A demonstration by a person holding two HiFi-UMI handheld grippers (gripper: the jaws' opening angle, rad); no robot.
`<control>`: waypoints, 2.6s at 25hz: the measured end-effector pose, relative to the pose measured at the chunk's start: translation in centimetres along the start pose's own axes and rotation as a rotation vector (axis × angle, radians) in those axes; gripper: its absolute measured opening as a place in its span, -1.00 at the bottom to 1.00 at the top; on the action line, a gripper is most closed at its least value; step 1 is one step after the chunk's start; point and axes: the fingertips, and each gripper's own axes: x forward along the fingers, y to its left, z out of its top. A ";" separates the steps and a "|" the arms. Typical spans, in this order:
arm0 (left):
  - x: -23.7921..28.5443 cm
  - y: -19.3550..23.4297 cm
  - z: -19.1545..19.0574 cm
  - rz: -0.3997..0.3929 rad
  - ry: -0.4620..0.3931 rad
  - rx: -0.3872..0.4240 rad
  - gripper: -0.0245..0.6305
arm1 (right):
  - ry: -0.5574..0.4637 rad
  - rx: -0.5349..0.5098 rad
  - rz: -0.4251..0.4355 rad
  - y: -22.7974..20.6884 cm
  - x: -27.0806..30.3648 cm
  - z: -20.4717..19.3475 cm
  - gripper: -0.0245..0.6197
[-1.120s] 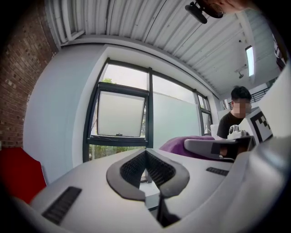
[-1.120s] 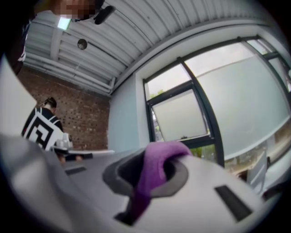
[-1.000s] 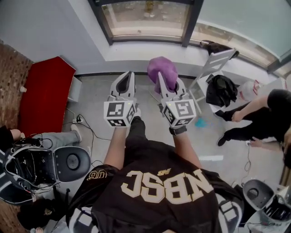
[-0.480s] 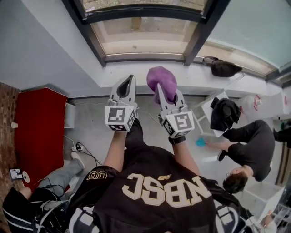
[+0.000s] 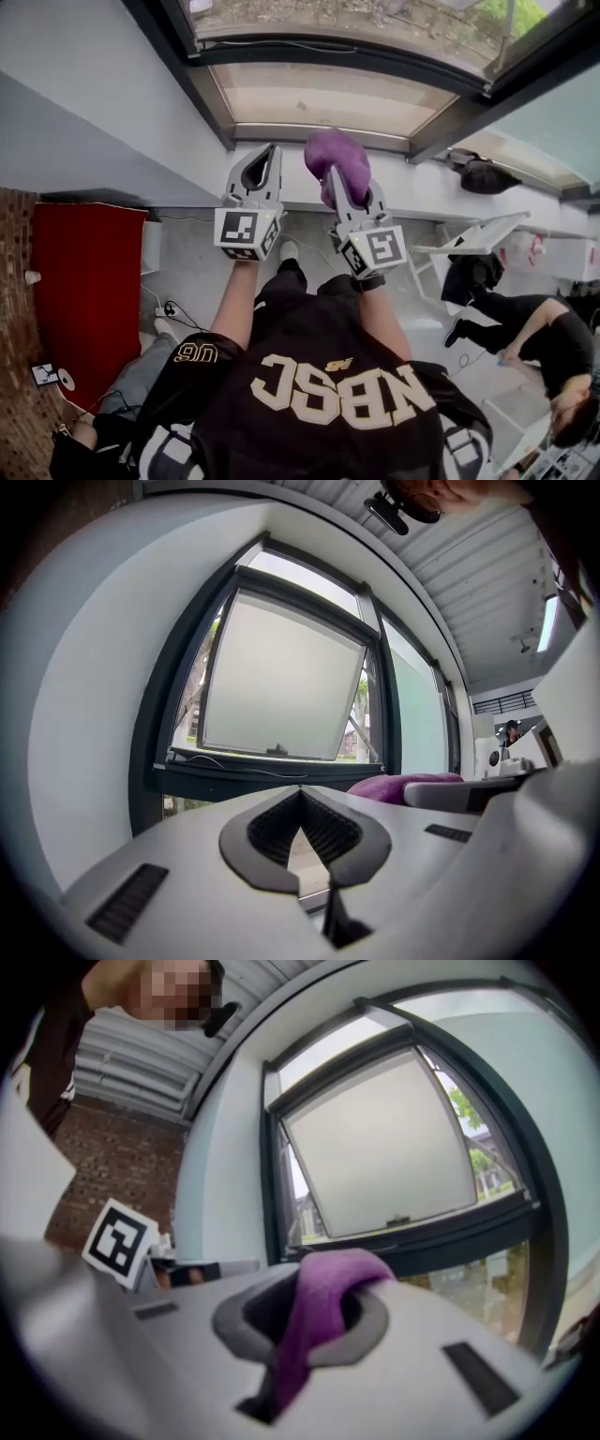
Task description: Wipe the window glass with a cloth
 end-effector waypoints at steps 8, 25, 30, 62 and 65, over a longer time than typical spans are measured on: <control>5.5 -0.3 -3.5 0.023 0.068 -0.036 -0.87 | 0.064 0.024 0.034 -5.0 3.7 -2.2 -0.81; 7.0 6.9 -9.2 0.432 0.100 0.015 -0.87 | 0.146 -0.088 0.494 -6.2 18.9 -11.1 -0.81; 5.4 14.4 -9.7 0.402 0.064 0.034 -0.87 | 0.071 -0.070 0.479 -0.1 29.8 -14.5 -0.81; 24.1 -10.4 -22.6 -0.075 0.191 -0.158 -0.87 | -0.056 -0.148 -0.769 -52.6 5.4 -12.5 -0.81; 24.7 -10.6 -22.6 -0.078 0.184 -0.133 -0.87 | -0.056 -0.138 -0.705 -51.6 5.9 -12.7 -0.81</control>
